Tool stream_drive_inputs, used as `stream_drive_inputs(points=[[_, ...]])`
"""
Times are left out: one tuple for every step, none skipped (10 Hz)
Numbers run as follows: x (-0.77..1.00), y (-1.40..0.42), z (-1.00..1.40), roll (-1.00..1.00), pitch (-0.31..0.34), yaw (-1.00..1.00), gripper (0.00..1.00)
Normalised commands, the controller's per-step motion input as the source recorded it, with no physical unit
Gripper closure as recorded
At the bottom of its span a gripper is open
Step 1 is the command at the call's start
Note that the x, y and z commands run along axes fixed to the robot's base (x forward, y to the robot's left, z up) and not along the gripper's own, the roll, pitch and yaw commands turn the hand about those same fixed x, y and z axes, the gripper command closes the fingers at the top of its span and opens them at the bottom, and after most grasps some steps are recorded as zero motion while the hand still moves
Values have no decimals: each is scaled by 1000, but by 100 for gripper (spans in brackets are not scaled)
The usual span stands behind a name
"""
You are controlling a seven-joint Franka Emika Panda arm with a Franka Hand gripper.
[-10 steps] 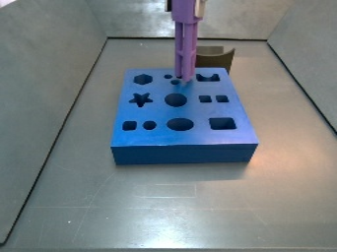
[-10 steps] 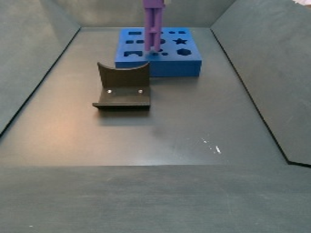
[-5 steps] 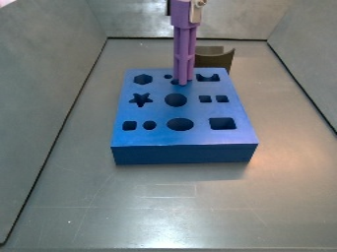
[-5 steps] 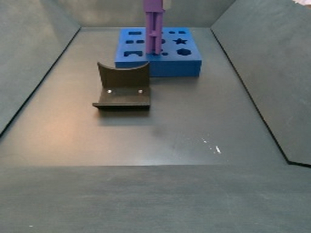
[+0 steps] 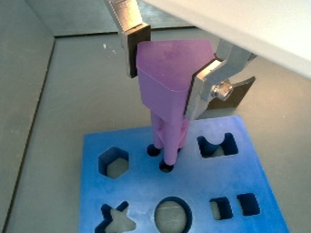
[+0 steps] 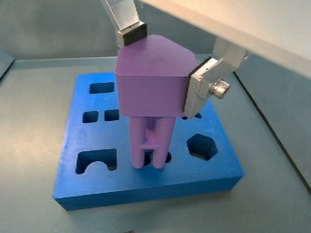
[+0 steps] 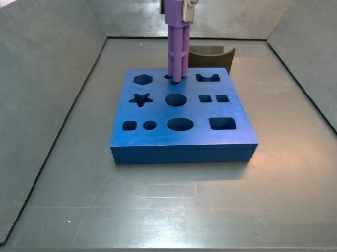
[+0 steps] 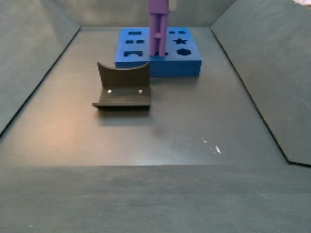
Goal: Insert the 3 prong object.
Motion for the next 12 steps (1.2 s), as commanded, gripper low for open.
stream_drive_inputs(points=[[0, -426, 0, 199, -3, 371, 100], [0, -371, 0, 259, -3, 406, 100], [-123, -129, -17, 267, 0, 360, 100], [-283, 23, -54, 256, 0, 314, 100], [-109, 217, -46, 164, 3, 171, 100], [0, 231, -17, 126, 37, 69, 100], [0, 40, -60, 73, 19, 0, 100], [126, -40, -106, 0, 0, -43, 100], [263, -89, -157, 0, 0, -189, 100], [237, -89, -166, 0, 0, -157, 100], [226, -40, -180, 0, 0, -120, 100], [154, 0, -249, 0, 0, -69, 100]])
